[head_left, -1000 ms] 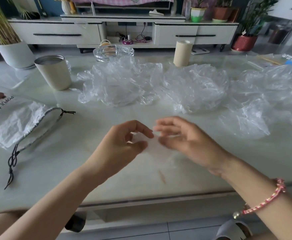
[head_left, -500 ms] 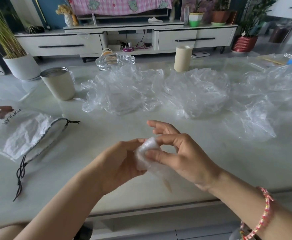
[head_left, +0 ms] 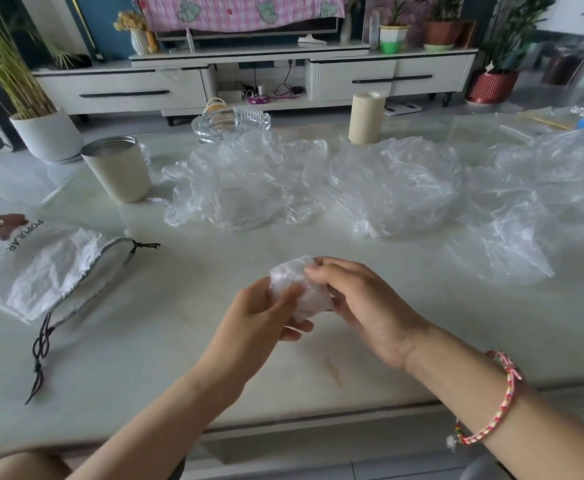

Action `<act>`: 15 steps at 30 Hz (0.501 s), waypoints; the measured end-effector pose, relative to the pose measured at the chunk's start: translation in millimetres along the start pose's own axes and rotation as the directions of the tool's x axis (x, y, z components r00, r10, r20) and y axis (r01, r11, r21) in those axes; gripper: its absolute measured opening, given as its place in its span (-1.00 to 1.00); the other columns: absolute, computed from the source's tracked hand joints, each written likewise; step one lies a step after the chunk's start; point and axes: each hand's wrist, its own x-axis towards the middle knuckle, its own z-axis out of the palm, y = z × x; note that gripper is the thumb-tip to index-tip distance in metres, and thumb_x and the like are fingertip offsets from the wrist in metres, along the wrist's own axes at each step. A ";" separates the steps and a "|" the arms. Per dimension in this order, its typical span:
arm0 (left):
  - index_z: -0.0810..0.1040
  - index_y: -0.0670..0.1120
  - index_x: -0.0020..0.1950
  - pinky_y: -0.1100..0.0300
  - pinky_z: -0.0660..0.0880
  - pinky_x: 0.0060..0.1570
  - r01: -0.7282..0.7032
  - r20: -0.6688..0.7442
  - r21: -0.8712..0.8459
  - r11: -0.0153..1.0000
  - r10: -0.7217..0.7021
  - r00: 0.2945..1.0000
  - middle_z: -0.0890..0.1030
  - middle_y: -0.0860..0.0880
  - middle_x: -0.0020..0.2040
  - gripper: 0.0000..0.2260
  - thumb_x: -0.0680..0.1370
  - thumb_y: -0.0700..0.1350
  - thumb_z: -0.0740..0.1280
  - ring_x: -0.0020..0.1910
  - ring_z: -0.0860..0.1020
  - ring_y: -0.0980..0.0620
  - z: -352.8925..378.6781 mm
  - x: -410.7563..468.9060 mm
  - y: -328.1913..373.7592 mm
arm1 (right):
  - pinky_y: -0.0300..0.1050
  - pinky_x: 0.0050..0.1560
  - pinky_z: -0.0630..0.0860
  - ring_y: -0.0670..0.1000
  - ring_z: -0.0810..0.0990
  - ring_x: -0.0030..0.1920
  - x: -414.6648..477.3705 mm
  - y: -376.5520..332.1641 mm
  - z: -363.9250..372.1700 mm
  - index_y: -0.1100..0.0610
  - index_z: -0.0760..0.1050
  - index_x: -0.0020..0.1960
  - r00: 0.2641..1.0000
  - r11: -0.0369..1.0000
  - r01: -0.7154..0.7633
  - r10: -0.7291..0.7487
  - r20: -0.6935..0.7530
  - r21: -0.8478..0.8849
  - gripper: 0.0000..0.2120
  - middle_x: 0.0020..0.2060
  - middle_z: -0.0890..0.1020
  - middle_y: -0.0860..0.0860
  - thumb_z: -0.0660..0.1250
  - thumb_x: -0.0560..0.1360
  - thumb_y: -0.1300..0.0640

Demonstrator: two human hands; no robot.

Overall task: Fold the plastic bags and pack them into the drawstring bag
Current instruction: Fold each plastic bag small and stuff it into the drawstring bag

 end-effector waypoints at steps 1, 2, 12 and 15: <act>0.54 -0.13 -0.14 0.33 0.51 -0.34 -0.001 -0.036 0.030 1.000 0.002 0.999 0.61 0.06 -0.40 -0.84 0.59 -0.17 0.22 -0.39 0.58 0.16 -1.7 2.2 -2.8 | -0.13 -0.05 0.48 0.00 0.55 -0.18 0.5 -2.0 0.3 0.29 0.54 -0.04 0.998 1.000 -0.018 0.017 0.054 0.008 -0.81 -0.19 0.60 0.15 0.22 0.53 0.18; 0.54 -0.13 -0.16 0.34 0.49 -0.37 -0.003 -0.067 0.054 0.999 0.007 0.998 0.60 0.07 -0.42 -0.83 0.59 -0.21 0.21 -0.41 0.57 0.17 -3.4 4.5 -5.5 | -0.15 -0.02 0.50 -0.02 0.57 -0.17 0.7 -2.4 1.3 0.27 0.56 -0.02 0.998 1.000 -0.020 0.021 0.066 -0.012 -0.84 -0.17 0.62 0.13 0.26 0.52 0.20; 0.52 -0.05 0.01 0.22 0.40 -0.04 -0.051 -0.236 0.533 0.845 0.206 0.950 0.59 0.02 -0.10 -0.90 0.53 -0.08 0.33 -0.10 0.54 0.04 -50.5 21.1 3.3 | -0.10 -0.28 0.59 -0.05 0.52 -0.47 21.9 -0.7 16.3 0.21 0.51 -0.24 0.943 0.988 0.023 -0.073 -0.326 -0.154 -0.86 -0.43 0.57 0.01 0.46 0.36 0.34; 0.45 -0.17 0.28 0.06 0.26 0.23 0.064 -0.392 0.798 0.600 0.436 0.810 0.49 -0.16 0.25 -0.65 0.52 -0.11 0.33 0.26 0.39 -0.16 -94.4 21.5 -0.7 | -0.14 -0.37 0.58 -0.03 0.51 -0.48 26.2 -4.0 25.2 0.20 0.44 -0.23 0.952 0.993 0.030 -0.064 -0.301 -0.116 -0.78 -0.43 0.56 0.03 0.48 0.34 0.35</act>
